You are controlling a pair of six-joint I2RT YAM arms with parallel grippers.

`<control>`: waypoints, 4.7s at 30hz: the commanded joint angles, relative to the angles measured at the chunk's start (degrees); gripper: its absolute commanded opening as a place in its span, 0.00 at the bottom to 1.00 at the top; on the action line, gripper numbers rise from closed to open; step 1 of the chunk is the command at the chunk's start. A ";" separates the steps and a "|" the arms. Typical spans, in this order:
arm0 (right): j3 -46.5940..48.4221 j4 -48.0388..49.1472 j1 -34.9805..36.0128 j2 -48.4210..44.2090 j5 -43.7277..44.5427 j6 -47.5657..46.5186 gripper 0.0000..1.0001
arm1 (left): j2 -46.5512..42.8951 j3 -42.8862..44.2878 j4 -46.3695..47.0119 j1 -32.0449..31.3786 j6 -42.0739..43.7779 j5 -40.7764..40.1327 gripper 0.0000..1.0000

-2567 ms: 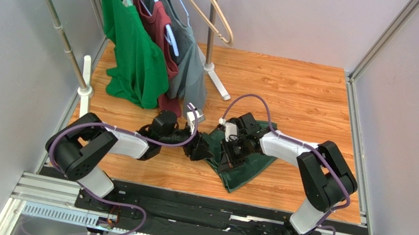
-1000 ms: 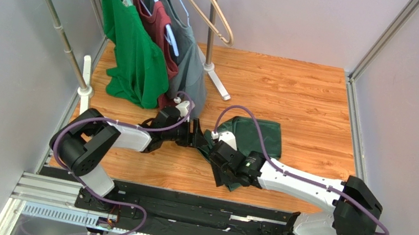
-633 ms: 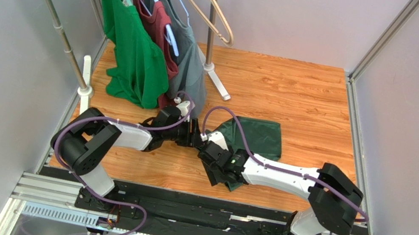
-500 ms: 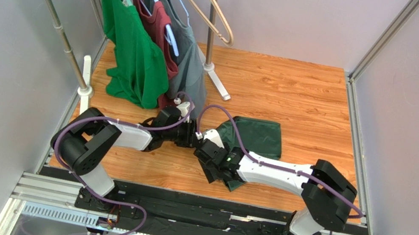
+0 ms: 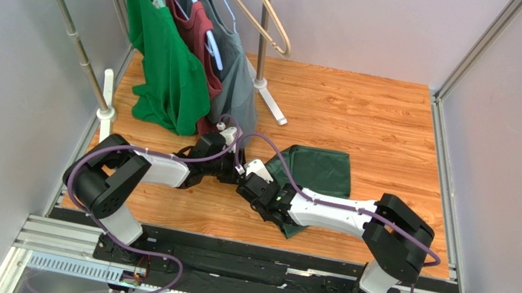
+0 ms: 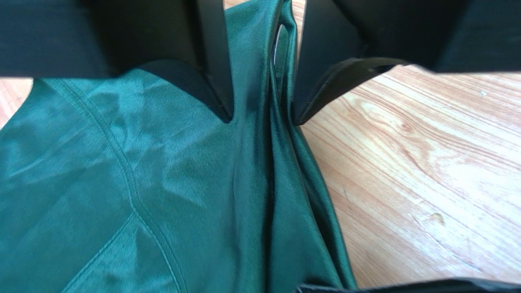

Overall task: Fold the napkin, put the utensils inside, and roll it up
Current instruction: Roll the napkin with the utensil

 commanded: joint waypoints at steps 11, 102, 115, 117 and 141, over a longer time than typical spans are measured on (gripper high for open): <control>2.04 3.66 2.91 3.09 2.61 -3.78 0.25 | 1.24 1.32 -0.71 1.04 0.26 2.39 0.47; -4.11 18.68 -37.78 11.18 -79.30 -7.47 0.00 | 10.29 13.01 -7.39 4.03 3.87 10.21 0.54; -2.79 15.97 -37.17 8.80 -76.40 -7.73 0.00 | 8.19 13.97 -12.03 3.95 2.28 11.27 0.00; -1.83 15.00 -37.00 8.10 -74.39 -7.82 0.05 | 7.31 14.68 -15.27 4.03 2.64 10.57 0.00; -0.23 12.26 -11.43 -5.08 -23.68 -11.59 0.64 | 8.62 18.72 -21.80 4.65 3.78 13.38 0.00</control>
